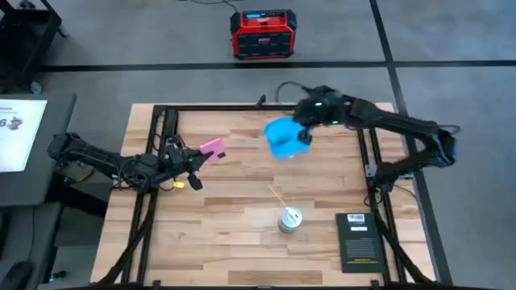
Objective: Apply microfiber cloth
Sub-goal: Wipe the device with a microfiber cloth, then spray the device using the spray bottle
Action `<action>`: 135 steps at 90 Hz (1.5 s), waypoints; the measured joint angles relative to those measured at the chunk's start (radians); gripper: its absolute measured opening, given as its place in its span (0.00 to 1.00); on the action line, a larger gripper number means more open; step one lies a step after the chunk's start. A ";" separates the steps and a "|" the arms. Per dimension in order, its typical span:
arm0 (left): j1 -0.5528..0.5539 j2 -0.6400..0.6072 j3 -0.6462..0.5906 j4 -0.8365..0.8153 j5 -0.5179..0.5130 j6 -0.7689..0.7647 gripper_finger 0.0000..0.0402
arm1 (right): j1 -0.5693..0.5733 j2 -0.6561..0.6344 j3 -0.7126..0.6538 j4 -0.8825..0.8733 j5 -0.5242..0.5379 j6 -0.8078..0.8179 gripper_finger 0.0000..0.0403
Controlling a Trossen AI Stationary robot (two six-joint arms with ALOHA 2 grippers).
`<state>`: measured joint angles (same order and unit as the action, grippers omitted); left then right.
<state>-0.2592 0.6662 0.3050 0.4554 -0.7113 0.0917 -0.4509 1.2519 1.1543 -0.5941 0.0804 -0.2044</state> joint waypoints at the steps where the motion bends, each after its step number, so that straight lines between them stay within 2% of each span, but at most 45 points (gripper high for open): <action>1: 0.000 0.000 0.000 0.000 0.000 0.000 0.01 | -0.002 -0.013 -0.009 0.000 0.000 0.003 0.00; 13: 0.000 0.000 0.000 -0.002 0.000 -0.003 0.01 | 0.024 -0.141 -0.129 0.006 -0.002 0.077 0.00; 29: 0.000 0.000 0.000 -0.015 0.000 -0.016 0.01 | 0.149 -0.213 -0.373 0.120 -0.007 0.245 0.00; 44: 0.000 0.001 0.000 -0.044 0.000 -0.050 0.01 | 0.291 -0.179 -0.650 0.517 -0.041 0.405 0.02; 57: 0.000 0.001 0.000 -0.048 0.000 -0.053 0.01 | 0.388 -0.056 -0.792 0.949 -0.108 0.490 0.11; 65: 0.000 0.001 0.000 -0.049 0.000 -0.052 0.01 | 0.425 0.015 -0.798 1.121 -0.132 0.496 0.18; 73: 0.000 0.001 0.000 -0.048 0.000 -0.051 0.01 | 0.448 0.066 -0.777 1.209 -0.140 0.493 0.25; 89: 0.000 0.001 0.000 -0.045 0.011 -0.042 0.01 | 0.448 0.113 -0.703 1.223 -0.138 0.465 0.39; 100: 0.000 0.001 0.000 -0.036 0.020 -0.035 0.01 | 0.448 0.110 -0.649 1.226 -0.138 0.435 0.44; 111: 0.000 0.001 0.000 -0.002 0.073 -0.010 0.01 | 0.441 0.107 -0.597 1.224 -0.138 0.375 0.43; 127: 0.000 0.001 0.000 0.064 0.193 0.017 0.01 | 0.406 0.111 -0.532 1.222 -0.151 0.353 0.32; 135: 0.000 0.011 0.000 0.074 0.220 0.042 0.01 | 0.393 0.111 -0.497 1.230 -0.182 0.353 0.27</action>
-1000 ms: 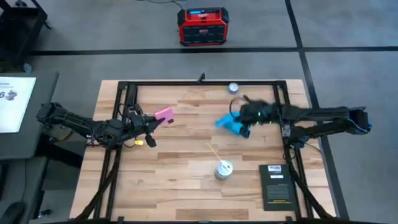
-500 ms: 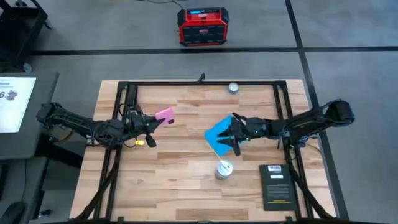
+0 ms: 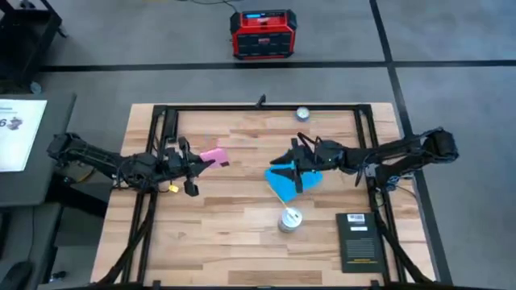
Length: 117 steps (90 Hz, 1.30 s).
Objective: Apply microfiber cloth
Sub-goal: Spray the device using the spray bottle
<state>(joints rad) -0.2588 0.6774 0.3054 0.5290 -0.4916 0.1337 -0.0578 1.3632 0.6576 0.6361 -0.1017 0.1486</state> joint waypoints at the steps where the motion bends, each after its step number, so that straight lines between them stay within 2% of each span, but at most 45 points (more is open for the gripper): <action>1: 0.000 0.003 0.000 0.003 0.002 0.006 0.01 | -0.002 0.000 0.005 0.000 -0.007 0.000 0.27; 37: 0.000 0.148 0.012 0.041 0.070 0.400 0.01 | -0.003 0.000 0.106 0.001 -0.166 0.140 0.26; 49: 0.000 0.181 0.064 -0.054 0.068 0.460 0.01 | 0.016 0.017 0.106 0.001 -0.166 0.140 0.26; 58: 0.000 0.197 0.117 -0.143 0.026 0.500 0.01 | 0.026 0.061 0.106 0.003 -0.167 0.142 0.26; 75: -0.002 0.229 0.237 -0.360 -0.049 0.623 0.01 | 0.023 0.211 0.106 0.157 -0.201 0.221 0.26; 92: -0.018 0.301 0.321 -0.526 -0.272 0.736 0.01 | -0.015 0.300 0.106 0.341 -0.341 0.314 0.26; 109: -0.078 0.365 0.337 -0.509 -0.469 0.868 0.01 | -0.062 0.290 0.106 0.341 -0.380 0.294 0.26; 117: -0.117 0.393 0.337 -0.499 -0.557 0.918 0.01 | -0.090 0.282 0.106 0.329 -0.433 0.292 0.26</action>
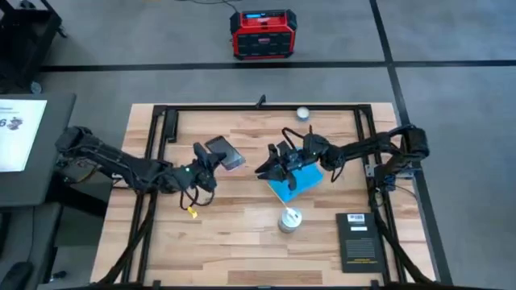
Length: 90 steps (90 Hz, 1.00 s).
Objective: Apply microfiber cloth
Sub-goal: Spray the device using the spray bottle
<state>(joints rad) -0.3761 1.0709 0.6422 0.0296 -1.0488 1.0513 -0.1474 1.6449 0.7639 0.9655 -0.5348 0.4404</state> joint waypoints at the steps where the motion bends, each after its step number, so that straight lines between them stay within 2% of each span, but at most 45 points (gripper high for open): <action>1: -0.005 0.005 0.000 0.005 -0.012 0.008 0.01 | -0.004 0.000 0.000 -0.002 -0.006 0.000 0.26; 12: -0.060 0.064 0.000 0.043 -0.154 0.126 0.01 | -0.045 -0.002 0.000 -0.024 -0.071 0.022 0.26; 26: -0.103 0.144 0.000 0.108 -0.240 0.231 0.01 | -0.086 -0.002 0.000 -0.022 -0.146 0.039 0.26; 38: -0.136 0.197 0.000 0.152 -0.241 0.248 0.01 | -0.111 -0.002 0.025 -0.044 -0.210 0.059 0.26; 53: -0.162 0.257 0.030 0.169 -0.240 0.266 0.01 | -0.118 -0.002 0.094 -0.169 -0.256 0.035 0.26; 70: -0.184 0.291 0.106 0.161 -0.241 0.296 0.01 | -0.115 -0.001 0.162 -0.394 -0.249 -0.070 0.26; 90: -0.205 0.291 0.131 0.141 -0.234 0.312 0.01 | -0.112 -0.001 0.170 -0.412 -0.242 -0.090 0.26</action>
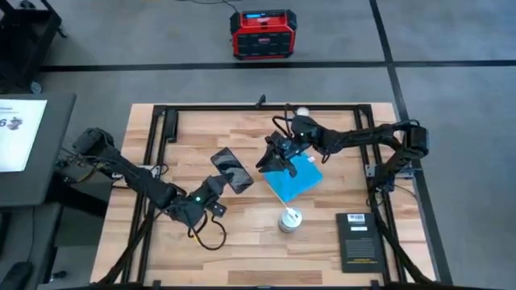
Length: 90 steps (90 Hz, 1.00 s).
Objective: Apply microfiber cloth
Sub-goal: Spray the device using the spray bottle
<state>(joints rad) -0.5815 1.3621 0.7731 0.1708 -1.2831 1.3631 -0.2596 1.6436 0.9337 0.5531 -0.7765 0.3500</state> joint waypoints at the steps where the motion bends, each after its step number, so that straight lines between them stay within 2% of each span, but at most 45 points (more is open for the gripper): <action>1: -0.001 0.000 0.001 0.000 0.000 0.000 0.01 | 0.000 0.000 0.000 0.000 0.000 0.000 0.26; 18: -0.002 0.000 0.003 -0.002 0.012 0.006 0.01 | 0.017 0.049 0.025 0.024 -0.020 0.055 0.26; 43: 0.026 0.039 0.004 -0.072 0.029 0.053 0.01 | 0.058 0.196 0.181 0.012 -0.134 0.076 0.26; 58: 0.035 0.044 0.005 -0.077 0.032 0.101 0.01 | 0.049 0.197 0.207 0.003 -0.154 0.090 0.26; 66: 0.041 0.048 0.002 -0.075 0.070 0.124 0.01 | 0.038 0.187 0.215 0.030 -0.161 0.087 0.26; 90: 0.051 0.046 0.002 -0.054 0.070 0.153 0.01 | 0.044 0.194 0.214 0.026 -0.165 0.084 0.26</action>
<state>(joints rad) -0.5309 1.4078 0.7746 0.1173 -1.2127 1.5159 -0.2159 1.8380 1.1478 0.5796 -0.9414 0.4338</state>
